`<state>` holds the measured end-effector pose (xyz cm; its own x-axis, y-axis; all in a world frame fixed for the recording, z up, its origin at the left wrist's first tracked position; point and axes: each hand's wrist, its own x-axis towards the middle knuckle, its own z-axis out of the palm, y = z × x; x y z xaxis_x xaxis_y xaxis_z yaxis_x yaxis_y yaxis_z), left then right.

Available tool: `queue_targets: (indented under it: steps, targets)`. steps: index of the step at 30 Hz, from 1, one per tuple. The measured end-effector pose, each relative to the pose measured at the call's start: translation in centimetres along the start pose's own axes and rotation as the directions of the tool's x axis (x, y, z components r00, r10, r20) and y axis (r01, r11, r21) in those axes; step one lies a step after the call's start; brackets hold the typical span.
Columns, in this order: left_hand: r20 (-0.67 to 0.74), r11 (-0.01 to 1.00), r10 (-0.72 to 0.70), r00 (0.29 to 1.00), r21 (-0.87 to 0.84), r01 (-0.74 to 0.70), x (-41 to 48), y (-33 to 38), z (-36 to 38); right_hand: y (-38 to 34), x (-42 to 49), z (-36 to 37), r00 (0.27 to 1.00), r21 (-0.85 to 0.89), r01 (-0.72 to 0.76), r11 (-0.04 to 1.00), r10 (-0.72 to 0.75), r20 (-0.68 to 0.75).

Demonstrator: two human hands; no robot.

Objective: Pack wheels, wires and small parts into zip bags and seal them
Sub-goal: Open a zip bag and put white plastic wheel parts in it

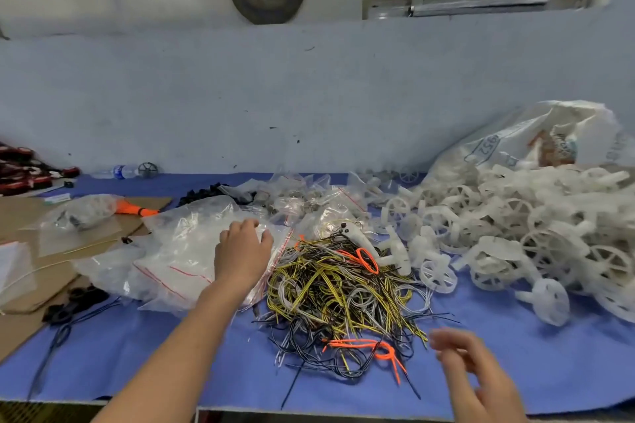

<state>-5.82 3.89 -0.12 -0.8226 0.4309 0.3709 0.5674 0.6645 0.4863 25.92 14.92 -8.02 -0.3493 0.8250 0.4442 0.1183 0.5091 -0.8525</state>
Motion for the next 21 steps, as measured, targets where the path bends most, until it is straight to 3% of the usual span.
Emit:
queue_targets:
  steps: [2, 5, 9, 15, 17, 19, 21]
  targets:
    - [0.223, 0.963, -0.044, 0.974, 0.270, -0.018, 2.1, -0.8, 2.2, -3.5, 1.5, 3.8, 0.991, 0.010, 0.085, 0.996, -0.086, 0.104]
    - [0.349, 0.881, -0.041, 0.936, 0.455, -0.130, 2.5, -2.7, 5.0, -6.1, 4.7, 7.0, 0.957, 0.026, 0.160, 0.987, -0.161, 0.240]
    - [0.236, 0.892, 0.034, 0.971, 0.431, -0.136, 3.4, -4.0, 5.6, -7.4, 8.3, 9.7, 0.935, -0.015, 0.245, 0.969, -0.232, 0.268]
    - [0.031, 0.971, 0.103, 0.994, 0.213, -0.107, 4.8, -4.0, 3.9, -7.5, 10.6, 11.2, 0.940, 0.025, 0.143, 0.989, -0.144, 0.308]
    - [0.141, 0.972, 0.094, 0.986, 0.202, -0.121, 5.0, -3.5, 3.9, -7.6, 10.7, 11.5, 0.945, 0.053, 0.115, 0.992, -0.126, 0.302]
    - [0.329, 0.950, -0.018, 0.944, 0.301, -0.087, 4.7, -3.6, 4.9, -7.7, 10.7, 11.6, 0.946, 0.055, 0.096, 0.994, -0.108, 0.305]
    - [0.388, 0.914, -0.078, 0.918, 0.396, -0.089, 4.1, -4.1, 6.4, -7.5, 10.6, 11.6, 0.947, 0.049, 0.080, 0.996, -0.091, 0.308]
